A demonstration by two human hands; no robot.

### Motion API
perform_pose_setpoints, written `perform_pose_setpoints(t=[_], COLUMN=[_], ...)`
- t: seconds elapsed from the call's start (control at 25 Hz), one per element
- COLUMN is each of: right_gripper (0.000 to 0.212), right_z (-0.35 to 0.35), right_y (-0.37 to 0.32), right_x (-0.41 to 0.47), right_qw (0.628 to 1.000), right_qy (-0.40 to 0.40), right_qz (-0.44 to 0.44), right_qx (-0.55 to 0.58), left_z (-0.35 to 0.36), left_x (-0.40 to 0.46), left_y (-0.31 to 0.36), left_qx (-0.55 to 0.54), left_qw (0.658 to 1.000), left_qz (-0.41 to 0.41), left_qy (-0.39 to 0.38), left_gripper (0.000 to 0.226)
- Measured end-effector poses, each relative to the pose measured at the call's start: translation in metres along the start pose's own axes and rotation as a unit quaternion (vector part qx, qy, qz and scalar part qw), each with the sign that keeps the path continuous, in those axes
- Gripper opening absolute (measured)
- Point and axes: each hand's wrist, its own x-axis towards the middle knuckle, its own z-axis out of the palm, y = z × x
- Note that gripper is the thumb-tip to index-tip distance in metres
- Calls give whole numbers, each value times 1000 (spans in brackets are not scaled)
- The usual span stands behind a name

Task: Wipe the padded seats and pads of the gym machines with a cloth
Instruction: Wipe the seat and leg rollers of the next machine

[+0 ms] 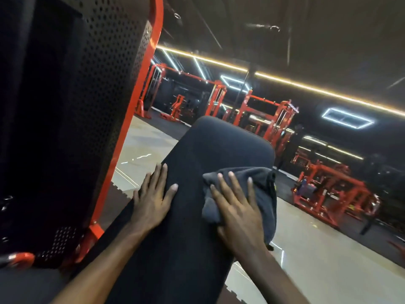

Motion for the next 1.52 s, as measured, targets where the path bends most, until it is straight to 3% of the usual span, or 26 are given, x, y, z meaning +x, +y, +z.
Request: perform_pose_setpoints(t=[0.08,0.16,0.28,0.36,0.44,0.56,0.64,0.76,0.84,0.92,1.04,1.12,1.24,1.36,1.44,1.52], right_gripper=[95,93,95,98,96,94,99,99,94,92,94,99,94,91,96,98], right_z=[0,-20,-20,-7,2,-15,-9,26,27,11,16,35,47,26,26,39], right_y=[9,29,17,-14,-8,21,5,-53,-54,-36,-42,-80,-93,-63,-69,-101], right_x=[47,89,51,21,57,131,119,83,124,168,137,90,129,181,148,90], right_qw=[997,997,992,998,998,998,998,999,994,997,998,1000,992,998,998,1000], right_qy=[49,64,55,16,30,38,38,-12,41,33,44,15,18,19,29,4], right_qz=[-50,13,109,66,-39,9,48,-41,-94,-35,44,-13,-118,-18,41,11], right_qx=[-40,-45,-15,-7,-30,-48,-36,-21,-42,-56,-29,-6,-35,-52,-26,-10], left_z=[-3,-5,-5,-6,-7,-6,-6,-2,1,2,4,6,12,10,10,10], left_x=[-3,-6,-7,-5,-4,-12,-18,-23,-22,-21,-22,-22,-26,-29,-33,-33], left_y=[-16,-25,-29,-32,-35,-46,-60,-75,-76,-75,-78,-84,-94,-96,-98,-104], left_qx=[2,-4,-5,-9,-21,-35,-34,-29,-29,-38,-55,-75,-81,-84,-91,-92], left_qw=[999,997,997,997,996,995,994,993,992,992,991,988,984,984,984,982], left_qz=[43,65,75,79,83,96,99,110,117,114,117,124,138,129,129,135], left_qy=[18,28,28,23,28,23,25,33,43,47,45,55,84,92,89,92], left_gripper=[79,77,77,77,76,73,72,72,71,70,70,70,69,69,68,67])
